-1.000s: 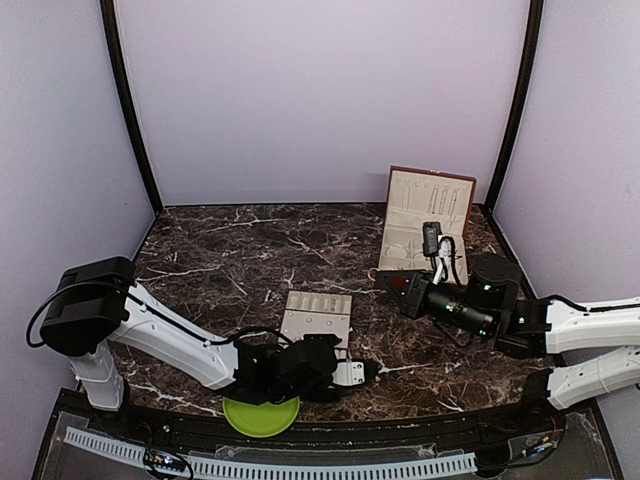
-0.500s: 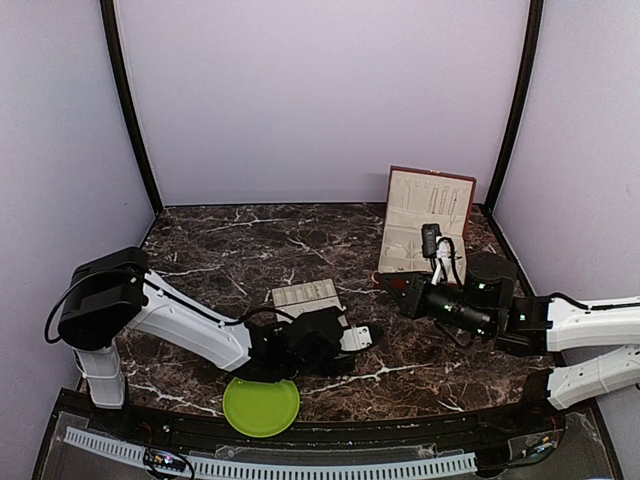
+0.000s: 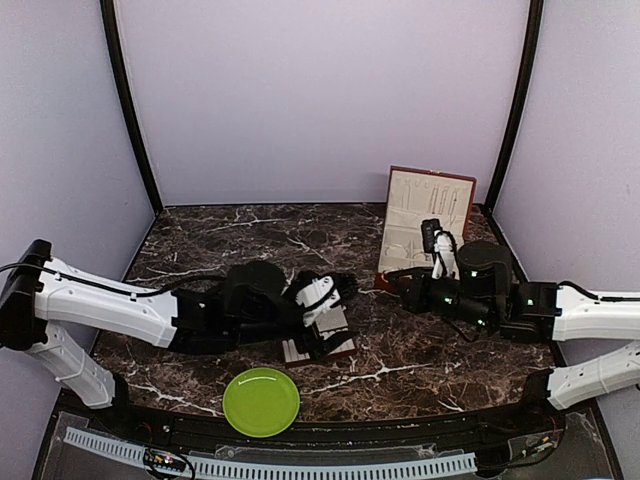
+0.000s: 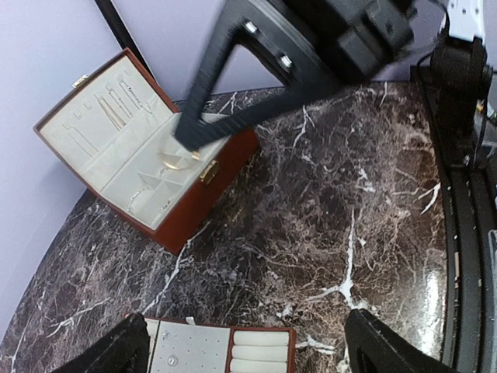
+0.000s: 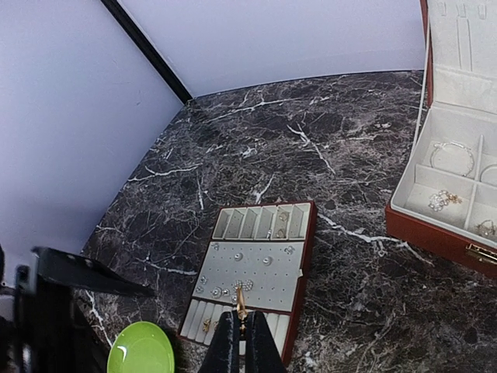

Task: Organize the mixed jewelry
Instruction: Adjust the compartment layer at the center of the board, then place the ring in the ring tray.

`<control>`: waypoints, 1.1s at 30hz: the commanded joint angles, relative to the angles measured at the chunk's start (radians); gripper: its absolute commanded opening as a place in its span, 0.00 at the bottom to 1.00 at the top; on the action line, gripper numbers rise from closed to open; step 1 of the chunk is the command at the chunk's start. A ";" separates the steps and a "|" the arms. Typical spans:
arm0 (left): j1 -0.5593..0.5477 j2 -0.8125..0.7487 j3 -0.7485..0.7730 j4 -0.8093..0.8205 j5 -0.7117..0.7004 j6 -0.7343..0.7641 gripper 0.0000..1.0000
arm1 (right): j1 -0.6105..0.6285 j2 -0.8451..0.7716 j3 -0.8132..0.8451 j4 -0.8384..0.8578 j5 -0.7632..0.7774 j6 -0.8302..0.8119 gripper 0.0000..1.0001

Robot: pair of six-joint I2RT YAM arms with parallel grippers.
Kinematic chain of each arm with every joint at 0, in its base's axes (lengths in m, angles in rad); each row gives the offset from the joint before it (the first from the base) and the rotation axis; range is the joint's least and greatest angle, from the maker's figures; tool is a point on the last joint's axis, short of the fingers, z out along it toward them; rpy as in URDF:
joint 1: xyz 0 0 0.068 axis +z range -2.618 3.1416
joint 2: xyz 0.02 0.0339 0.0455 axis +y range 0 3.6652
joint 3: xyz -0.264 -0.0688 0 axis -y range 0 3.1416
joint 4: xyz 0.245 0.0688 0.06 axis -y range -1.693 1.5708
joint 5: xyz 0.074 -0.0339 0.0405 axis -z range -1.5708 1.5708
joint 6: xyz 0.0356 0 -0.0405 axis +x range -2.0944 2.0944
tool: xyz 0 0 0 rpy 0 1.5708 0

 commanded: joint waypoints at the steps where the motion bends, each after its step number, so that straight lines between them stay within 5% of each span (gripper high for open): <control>1: 0.086 -0.132 -0.063 -0.166 0.126 -0.131 0.91 | -0.009 0.051 0.048 -0.048 -0.023 -0.002 0.00; 9: 0.346 -0.196 0.112 -0.539 0.296 -0.308 0.92 | 0.039 0.278 0.172 -0.101 -0.120 -0.009 0.00; 13: 0.521 -0.225 0.174 -0.597 0.421 -0.342 0.95 | 0.085 0.386 0.242 -0.146 -0.119 0.019 0.00; 18: 0.658 -0.272 0.138 -0.578 0.379 -0.339 0.98 | 0.121 0.485 0.288 -0.180 -0.114 0.085 0.00; 33: 0.685 -0.420 0.095 -0.598 0.193 -0.244 0.99 | 0.168 0.734 0.456 -0.290 -0.159 0.156 0.00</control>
